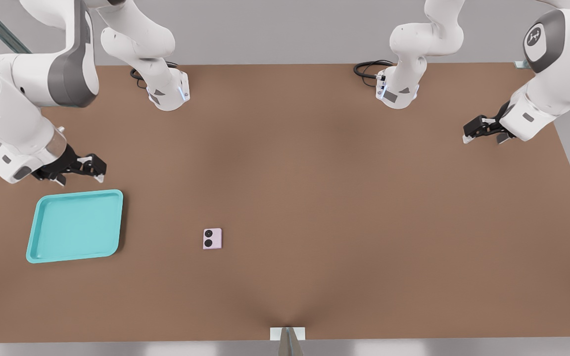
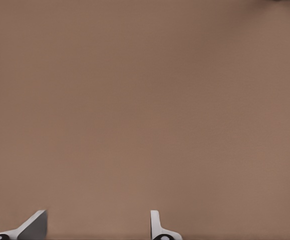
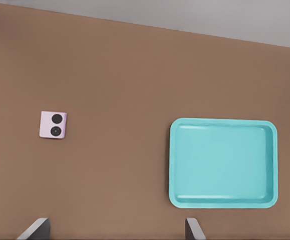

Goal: Keep left arm still and place phone on the tray with right arm

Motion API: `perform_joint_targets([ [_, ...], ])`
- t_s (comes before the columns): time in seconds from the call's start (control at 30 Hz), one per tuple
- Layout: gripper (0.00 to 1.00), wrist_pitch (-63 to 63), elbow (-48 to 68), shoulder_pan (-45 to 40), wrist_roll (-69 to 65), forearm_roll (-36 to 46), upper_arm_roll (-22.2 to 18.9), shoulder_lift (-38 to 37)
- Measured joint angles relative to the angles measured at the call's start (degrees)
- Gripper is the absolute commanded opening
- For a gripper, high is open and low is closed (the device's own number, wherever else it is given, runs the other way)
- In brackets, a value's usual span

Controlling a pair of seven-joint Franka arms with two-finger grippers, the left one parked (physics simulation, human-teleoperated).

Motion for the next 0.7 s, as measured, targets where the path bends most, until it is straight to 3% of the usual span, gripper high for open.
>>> perform_joint_targets([
  [0.13,1.00,0.3,0.0,-1.1,0.5,0.9,1.7,2.9],
  [0.27,1.00,6.4,0.3,3.3,1.6,0.6,5.0,14.5],
  [0.47,1.00,20.2,-0.2,9.6,7.3,-1.8,5.3,28.8],
  [0.7,1.00,34.2,-5.0,13.0,16.5,-2.8,5.3,36.8],
])
